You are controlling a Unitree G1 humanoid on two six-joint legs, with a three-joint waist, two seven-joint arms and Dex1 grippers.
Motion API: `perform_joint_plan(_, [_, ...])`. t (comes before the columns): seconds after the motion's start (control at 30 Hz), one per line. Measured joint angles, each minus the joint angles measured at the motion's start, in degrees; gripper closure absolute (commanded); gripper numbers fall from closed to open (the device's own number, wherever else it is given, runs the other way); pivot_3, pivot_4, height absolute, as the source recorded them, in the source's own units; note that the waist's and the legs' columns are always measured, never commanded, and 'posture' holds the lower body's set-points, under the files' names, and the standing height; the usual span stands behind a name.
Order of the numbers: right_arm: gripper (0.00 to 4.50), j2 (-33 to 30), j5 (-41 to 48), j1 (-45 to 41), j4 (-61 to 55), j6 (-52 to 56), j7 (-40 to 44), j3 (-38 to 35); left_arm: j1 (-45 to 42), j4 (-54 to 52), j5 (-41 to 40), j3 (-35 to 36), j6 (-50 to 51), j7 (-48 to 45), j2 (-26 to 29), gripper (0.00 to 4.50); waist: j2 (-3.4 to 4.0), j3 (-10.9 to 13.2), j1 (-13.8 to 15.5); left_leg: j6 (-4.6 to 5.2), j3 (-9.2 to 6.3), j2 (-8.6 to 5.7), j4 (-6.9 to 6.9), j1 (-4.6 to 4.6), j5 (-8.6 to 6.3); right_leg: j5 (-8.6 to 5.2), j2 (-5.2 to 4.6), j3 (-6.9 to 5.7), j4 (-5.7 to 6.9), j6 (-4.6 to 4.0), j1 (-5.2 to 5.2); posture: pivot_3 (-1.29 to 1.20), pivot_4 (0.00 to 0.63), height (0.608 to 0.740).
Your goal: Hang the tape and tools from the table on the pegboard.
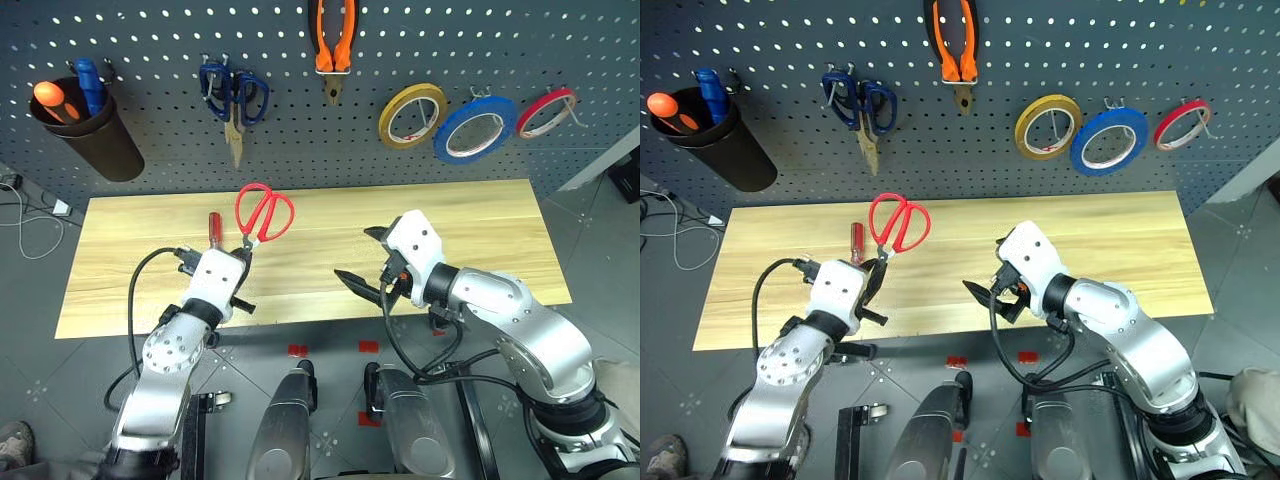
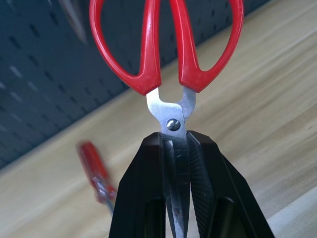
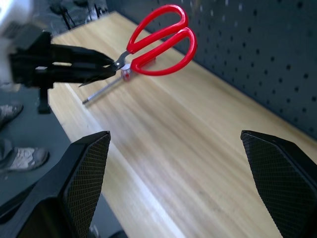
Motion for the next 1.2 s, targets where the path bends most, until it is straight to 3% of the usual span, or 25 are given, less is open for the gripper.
perform_joint_plan(0.17, [0.0, 1.1, 0.4, 0.0, 0.1, -3.2, 0.6, -3.9, 2.0, -5.5, 2.4, 2.8, -2.3, 3.4, -2.1, 4.15, -0.01, 0.0, 0.2, 0.08, -0.05, 0.01, 0.04, 0.0, -0.03, -0.02, 0.02, -0.11, 0.02, 0.03, 0.04, -0.06, 0.346, 0.74])
perform_joint_plan(0.33, [0.0, 1.9, 0.0, -2.1, 3.0, -4.7, 0.4, -4.9, -6.1, -5.2, 2.5, 4.1, -0.8, 4.0, -2.7, 4.15, -0.02, 0.0, 0.2, 0.16, -0.04, 0.0, 0.27, 0.0, 0.04, -0.05, 0.05, -0.13, 0.07, 0.47, 0.12, -0.06, 0.343, 0.74])
perform_joint_plan(0.43, [0.0, 2.3, -0.3, -3.0, 4.2, -5.8, 0.3, -5.2, -11.0, -4.4, 2.8, 4.2, -1.3, 3.5, -1.7, 4.15, -0.03, 0.0, 0.2, 0.17, 0.01, -0.01, 0.28, 0.0, 0.05, 0.15, 0.05, -0.09, 0.07, 0.2, 0.13, -0.07, 0.344, 0.74])
perform_joint_plan(0.77, [0.0, 2.6, -1.0, -3.2, 5.4, -6.7, -1.0, -5.5, -19.9, 6.3, 4.9, 3.7, -2.6, 3.6, 0.3, 4.15, -0.03, 0.0, 0.0, 0.01, 0.05, -0.02, 0.26, 0.0, 0.14, 0.2, 0.04, -0.04, 0.11, 0.18, 0.1, -0.08, 0.345, 0.74])
perform_joint_plan(0.97, [0.0, 3.0, -1.4, -4.0, 5.8, -6.7, -1.3, -5.4, -25.6, 12.8, 5.3, 2.0, -0.1, 4.8, -3.0, 4.15, -0.05, -0.1, -0.1, -0.01, 0.07, -0.05, 0.34, 0.0, 0.15, 0.24, 0.03, -0.01, 0.13, 0.22, 0.11, -0.08, 0.348, 0.74])
perform_joint_plan(1.0, [0.0, 3.0, -1.5, -4.2, 6.0, -6.8, -1.3, -5.4, -25.8, 13.4, 5.0, 2.1, 0.4, 4.8, -3.4, 3.43, -0.05, -0.1, -0.1, -0.01, 0.08, -0.04, 0.34, 0.0, 0.16, 0.24, 0.03, 0.0, 0.13, 0.22, 0.1, -0.09, 0.349, 0.74])
perform_joint_plan(1.2, [0.0, 3.3, -2.9, -4.7, 6.6, -6.5, -1.8, -2.8, -23.3, 17.4, 4.0, 0.5, 3.7, 3.1, -4.4, 1.7, -0.04, -0.1, -0.5, -0.03, 0.1, -0.02, 0.32, 0.02, 0.17, 0.24, 0.04, 0.05, 0.15, 0.21, 0.08, -0.09, 0.349, 0.74])
